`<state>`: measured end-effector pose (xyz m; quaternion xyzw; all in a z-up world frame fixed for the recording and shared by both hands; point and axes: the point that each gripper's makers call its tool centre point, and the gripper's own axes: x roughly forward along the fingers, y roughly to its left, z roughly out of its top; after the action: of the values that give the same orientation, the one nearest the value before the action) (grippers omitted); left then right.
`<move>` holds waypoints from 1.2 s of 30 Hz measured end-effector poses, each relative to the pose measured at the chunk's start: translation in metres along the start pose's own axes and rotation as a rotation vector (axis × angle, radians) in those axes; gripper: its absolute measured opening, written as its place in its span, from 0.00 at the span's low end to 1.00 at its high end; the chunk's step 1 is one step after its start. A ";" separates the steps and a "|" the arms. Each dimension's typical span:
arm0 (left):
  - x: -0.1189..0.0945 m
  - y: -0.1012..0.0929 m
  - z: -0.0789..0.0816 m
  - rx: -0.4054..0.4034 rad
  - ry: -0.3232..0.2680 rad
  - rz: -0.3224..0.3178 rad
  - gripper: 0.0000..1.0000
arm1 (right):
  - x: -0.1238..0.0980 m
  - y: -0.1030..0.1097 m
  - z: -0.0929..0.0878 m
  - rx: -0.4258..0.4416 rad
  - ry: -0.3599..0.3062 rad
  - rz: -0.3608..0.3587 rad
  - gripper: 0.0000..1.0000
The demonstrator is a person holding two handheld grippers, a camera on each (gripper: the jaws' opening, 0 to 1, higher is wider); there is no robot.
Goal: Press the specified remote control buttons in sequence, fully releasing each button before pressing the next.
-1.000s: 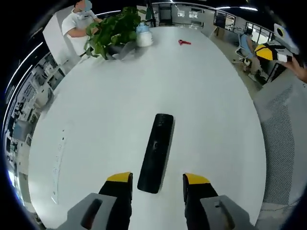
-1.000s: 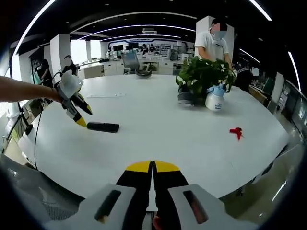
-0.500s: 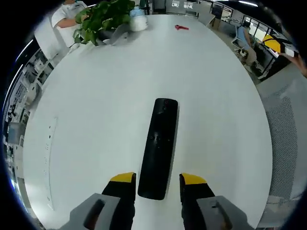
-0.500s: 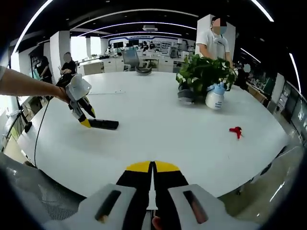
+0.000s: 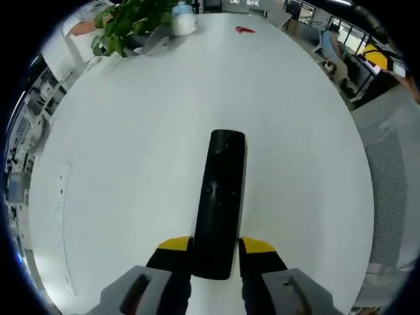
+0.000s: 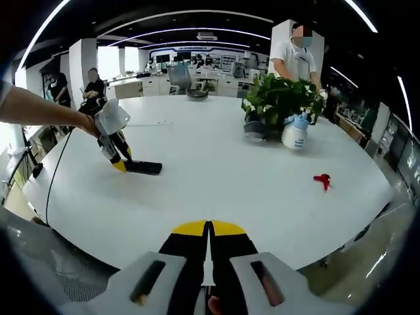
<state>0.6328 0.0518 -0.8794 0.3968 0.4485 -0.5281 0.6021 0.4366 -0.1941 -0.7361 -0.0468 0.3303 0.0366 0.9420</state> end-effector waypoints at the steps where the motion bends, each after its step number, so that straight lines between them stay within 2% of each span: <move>1: 0.000 0.000 0.000 0.003 -0.001 -0.002 0.27 | 0.000 0.000 0.000 -0.003 0.003 0.001 0.00; 5: 0.000 0.000 0.000 0.016 -0.004 -0.004 0.25 | 0.000 0.001 0.000 -0.006 0.003 0.002 0.00; 12: 0.000 -0.003 0.001 0.023 0.044 0.009 0.24 | -0.001 -0.001 0.000 0.000 -0.002 -0.001 0.00; 20: 0.001 -0.007 0.000 0.036 0.061 0.010 0.24 | -0.001 -0.002 0.001 0.000 -0.007 -0.003 0.00; 28: 0.000 -0.015 -0.001 0.047 0.121 0.009 0.23 | -0.002 -0.002 0.002 0.005 -0.017 -0.001 0.00; 36: -0.001 -0.023 -0.004 0.040 0.131 0.016 0.23 | -0.002 0.000 0.004 -0.006 -0.028 0.010 0.00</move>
<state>0.6091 0.0526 -0.8797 0.4459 0.4733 -0.5050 0.5675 0.4376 -0.1935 -0.7313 -0.0475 0.3172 0.0431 0.9462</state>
